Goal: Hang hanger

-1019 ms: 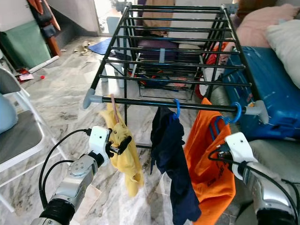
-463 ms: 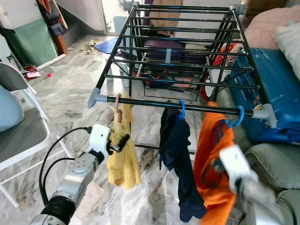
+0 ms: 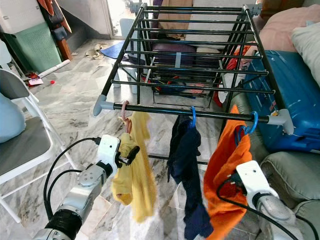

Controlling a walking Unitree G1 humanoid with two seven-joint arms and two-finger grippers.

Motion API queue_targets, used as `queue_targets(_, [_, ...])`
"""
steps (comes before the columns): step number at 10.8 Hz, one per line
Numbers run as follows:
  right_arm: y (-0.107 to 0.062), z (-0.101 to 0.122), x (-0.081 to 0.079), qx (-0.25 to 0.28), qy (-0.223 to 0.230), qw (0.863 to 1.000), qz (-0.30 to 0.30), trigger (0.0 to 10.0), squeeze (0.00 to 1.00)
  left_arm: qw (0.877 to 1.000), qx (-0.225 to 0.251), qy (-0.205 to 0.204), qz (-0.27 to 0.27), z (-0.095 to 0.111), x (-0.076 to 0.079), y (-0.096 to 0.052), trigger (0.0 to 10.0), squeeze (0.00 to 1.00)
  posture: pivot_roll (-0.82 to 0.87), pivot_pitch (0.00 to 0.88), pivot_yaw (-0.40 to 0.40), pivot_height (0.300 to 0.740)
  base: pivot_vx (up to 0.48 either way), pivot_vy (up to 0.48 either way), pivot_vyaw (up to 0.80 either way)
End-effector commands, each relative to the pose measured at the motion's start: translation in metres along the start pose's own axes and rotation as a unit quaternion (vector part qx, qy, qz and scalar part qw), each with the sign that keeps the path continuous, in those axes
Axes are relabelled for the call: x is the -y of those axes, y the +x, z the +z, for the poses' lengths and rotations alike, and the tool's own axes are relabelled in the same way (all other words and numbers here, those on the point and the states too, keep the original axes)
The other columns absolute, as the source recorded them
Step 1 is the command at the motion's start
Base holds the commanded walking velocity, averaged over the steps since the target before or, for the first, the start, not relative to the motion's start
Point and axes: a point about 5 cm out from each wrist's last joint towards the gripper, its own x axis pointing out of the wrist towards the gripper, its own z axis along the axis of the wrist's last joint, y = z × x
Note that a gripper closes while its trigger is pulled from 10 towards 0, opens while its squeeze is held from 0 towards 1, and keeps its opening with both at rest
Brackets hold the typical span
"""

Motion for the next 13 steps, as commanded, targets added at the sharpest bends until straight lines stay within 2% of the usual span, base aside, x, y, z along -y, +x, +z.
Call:
queue_targets(1, [-0.001,0.008,0.004,0.022,-0.003,1.0,-0.013,10.0,1.0,1.0,0.003,0.006,-0.001,0.002,0.0,0.0,10.0,0.0,-0.06,0.0,0.037,0.74,0.0,0.0,0.0])
queue_targets(9, [-0.019,0.005,-0.002,0.052,-0.028,0.997,-0.048,10.0,1.0,1.0,0.008,0.011,-0.007,0.004,0.002,0.005,10.0,0.0,-0.08,0.0,0.049,0.74,0.0,0.0,0.0])
queue_targets(13, [-0.036,0.016,-0.002,0.11,-0.035,0.992,-0.052,10.0,1.0,1.0,0.013,0.014,-0.001,0.004,0.003,0.004,10.0,0.0,-0.09,0.0,0.046,0.74,0.0,0.0,0.0])
